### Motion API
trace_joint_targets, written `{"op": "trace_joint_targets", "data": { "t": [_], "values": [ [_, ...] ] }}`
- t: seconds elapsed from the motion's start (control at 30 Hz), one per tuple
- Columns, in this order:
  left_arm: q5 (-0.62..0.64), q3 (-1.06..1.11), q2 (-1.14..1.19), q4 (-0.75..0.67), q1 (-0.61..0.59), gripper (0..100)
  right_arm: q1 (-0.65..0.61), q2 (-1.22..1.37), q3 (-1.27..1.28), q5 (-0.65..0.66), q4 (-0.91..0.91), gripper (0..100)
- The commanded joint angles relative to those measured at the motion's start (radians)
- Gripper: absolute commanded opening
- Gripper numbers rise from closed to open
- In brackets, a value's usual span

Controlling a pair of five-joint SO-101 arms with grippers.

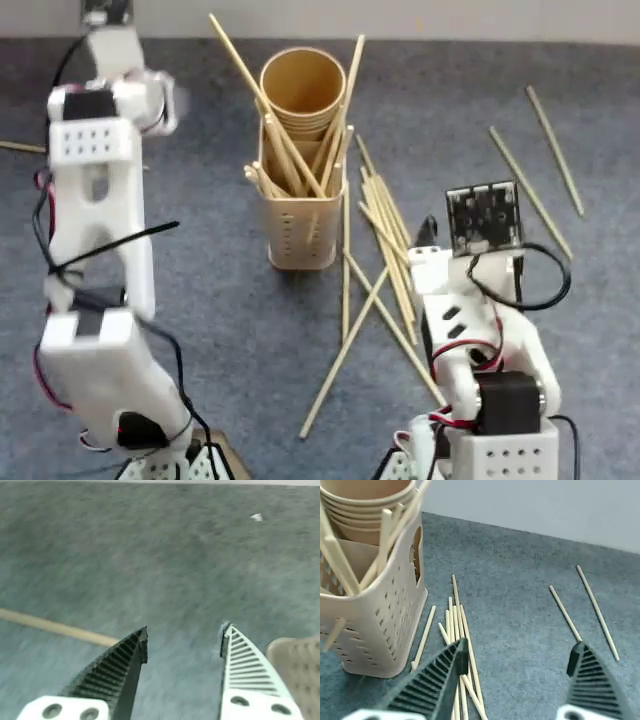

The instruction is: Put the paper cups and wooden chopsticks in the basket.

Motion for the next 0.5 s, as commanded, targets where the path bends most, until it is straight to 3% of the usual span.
{"op": "trace_joint_targets", "data": {
  "t": [0.0, 0.17, 0.47],
  "values": [
    [0.011, -0.552, 0.154, 0.173, 0.094, 25, 0.013, -0.002, 0.203, 0.012, -0.140, 31.1],
    [0.011, -1.020, 0.249, 0.362, 0.196, 25, 0.012, -0.001, 0.398, 0.012, -0.340, 31.1],
    [0.011, -0.983, 0.005, 0.410, 0.232, 25, -0.050, -0.002, 0.518, 0.012, -0.372, 31.1]
  ]
}}
